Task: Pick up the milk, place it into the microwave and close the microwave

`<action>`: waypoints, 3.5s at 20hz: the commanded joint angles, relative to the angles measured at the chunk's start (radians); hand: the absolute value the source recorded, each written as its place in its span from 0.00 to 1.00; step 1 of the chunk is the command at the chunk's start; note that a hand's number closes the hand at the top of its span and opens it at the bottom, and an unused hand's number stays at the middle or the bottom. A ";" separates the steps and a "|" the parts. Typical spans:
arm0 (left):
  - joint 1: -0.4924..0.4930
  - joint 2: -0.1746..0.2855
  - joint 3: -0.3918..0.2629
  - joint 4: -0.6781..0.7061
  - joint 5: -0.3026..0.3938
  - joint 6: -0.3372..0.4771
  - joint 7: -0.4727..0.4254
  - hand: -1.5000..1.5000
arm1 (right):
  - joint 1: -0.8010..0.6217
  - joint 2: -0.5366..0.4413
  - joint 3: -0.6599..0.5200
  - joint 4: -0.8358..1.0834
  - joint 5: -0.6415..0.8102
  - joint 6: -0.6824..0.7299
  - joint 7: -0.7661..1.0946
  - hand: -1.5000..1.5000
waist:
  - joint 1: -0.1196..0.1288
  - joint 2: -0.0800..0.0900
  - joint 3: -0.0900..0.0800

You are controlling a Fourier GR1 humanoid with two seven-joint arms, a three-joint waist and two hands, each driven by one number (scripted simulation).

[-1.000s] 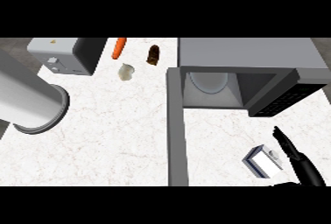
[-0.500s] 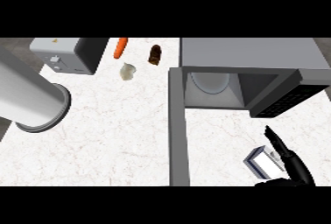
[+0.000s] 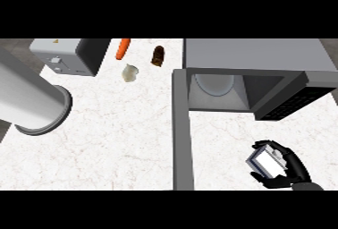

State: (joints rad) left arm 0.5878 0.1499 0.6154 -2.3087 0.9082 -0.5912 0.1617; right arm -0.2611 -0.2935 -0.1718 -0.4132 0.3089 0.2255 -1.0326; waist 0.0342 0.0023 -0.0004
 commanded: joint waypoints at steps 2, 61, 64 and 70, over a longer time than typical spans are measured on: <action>0.008 0.012 0.017 -0.020 0.055 -0.010 0.002 0.00 | -0.026 0.024 0.037 0.049 0.016 0.106 -0.182 1.00 | 0.005 0.004 0.006; -0.220 0.081 0.043 0.097 0.079 -0.044 0.139 0.00 | -0.766 -0.070 -0.135 0.301 -0.049 -0.571 0.372 1.00 | 0.113 0.069 0.007; -0.238 0.068 0.028 0.103 0.063 -0.043 0.133 0.00 | -0.764 -0.066 -0.147 0.294 -0.062 -0.602 0.354 1.00 | 0.114 0.075 0.008; -0.258 0.076 0.022 0.124 0.058 -0.036 0.137 0.00 | -0.769 -0.084 -0.156 0.303 -0.075 -0.598 0.351 1.00 | 0.121 0.079 0.008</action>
State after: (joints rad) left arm 0.3431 0.2274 0.6477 -2.1988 0.9749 -0.6310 0.2961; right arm -0.9959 -0.3153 -0.3476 -0.1054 0.2073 -0.3936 -0.6971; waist 0.1440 0.0562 -0.0015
